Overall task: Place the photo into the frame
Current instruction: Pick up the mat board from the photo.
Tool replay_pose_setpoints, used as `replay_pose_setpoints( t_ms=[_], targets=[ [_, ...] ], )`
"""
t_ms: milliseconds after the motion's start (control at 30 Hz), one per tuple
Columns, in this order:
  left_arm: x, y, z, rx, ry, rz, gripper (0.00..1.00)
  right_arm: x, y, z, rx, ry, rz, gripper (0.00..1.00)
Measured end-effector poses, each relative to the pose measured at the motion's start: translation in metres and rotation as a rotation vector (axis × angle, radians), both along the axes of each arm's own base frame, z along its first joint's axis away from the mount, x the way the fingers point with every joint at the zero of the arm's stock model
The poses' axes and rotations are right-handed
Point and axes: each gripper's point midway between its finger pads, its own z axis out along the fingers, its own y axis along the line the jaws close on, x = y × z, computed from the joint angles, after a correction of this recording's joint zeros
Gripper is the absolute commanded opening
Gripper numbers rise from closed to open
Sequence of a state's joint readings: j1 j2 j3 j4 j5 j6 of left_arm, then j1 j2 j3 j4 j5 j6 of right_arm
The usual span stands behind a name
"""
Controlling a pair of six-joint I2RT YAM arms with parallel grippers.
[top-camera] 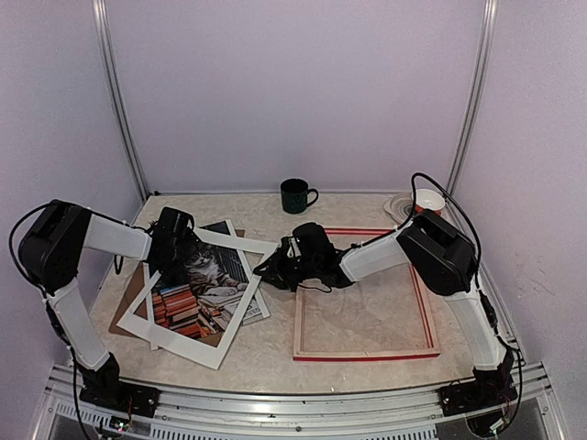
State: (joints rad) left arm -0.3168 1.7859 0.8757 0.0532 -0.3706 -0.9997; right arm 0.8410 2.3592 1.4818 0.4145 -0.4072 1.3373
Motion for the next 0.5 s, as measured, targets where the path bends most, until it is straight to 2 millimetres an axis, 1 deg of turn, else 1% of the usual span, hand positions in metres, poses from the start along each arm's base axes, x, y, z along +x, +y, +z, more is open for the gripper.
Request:
replay_pose_setpoints(
  t_ms=[133,233,333,500],
  targets=[
    [-0.001,0.000,0.001,-0.003,-0.002,0.000,0.99,0.000,0.000,0.000,-0.009,-0.011,0.007,0.10],
    [-0.002,-0.001,0.001,-0.006,0.000,-0.003,0.99,0.002,0.003,0.005,-0.013,-0.027,0.016,0.03],
    [-0.004,-0.003,0.001,-0.009,0.006,-0.008,0.99,0.004,0.007,0.013,-0.011,-0.047,0.034,0.00],
    [-0.015,-0.009,0.002,-0.015,0.032,-0.030,0.99,0.004,0.011,0.021,-0.026,-0.076,0.078,0.00]
  ],
)
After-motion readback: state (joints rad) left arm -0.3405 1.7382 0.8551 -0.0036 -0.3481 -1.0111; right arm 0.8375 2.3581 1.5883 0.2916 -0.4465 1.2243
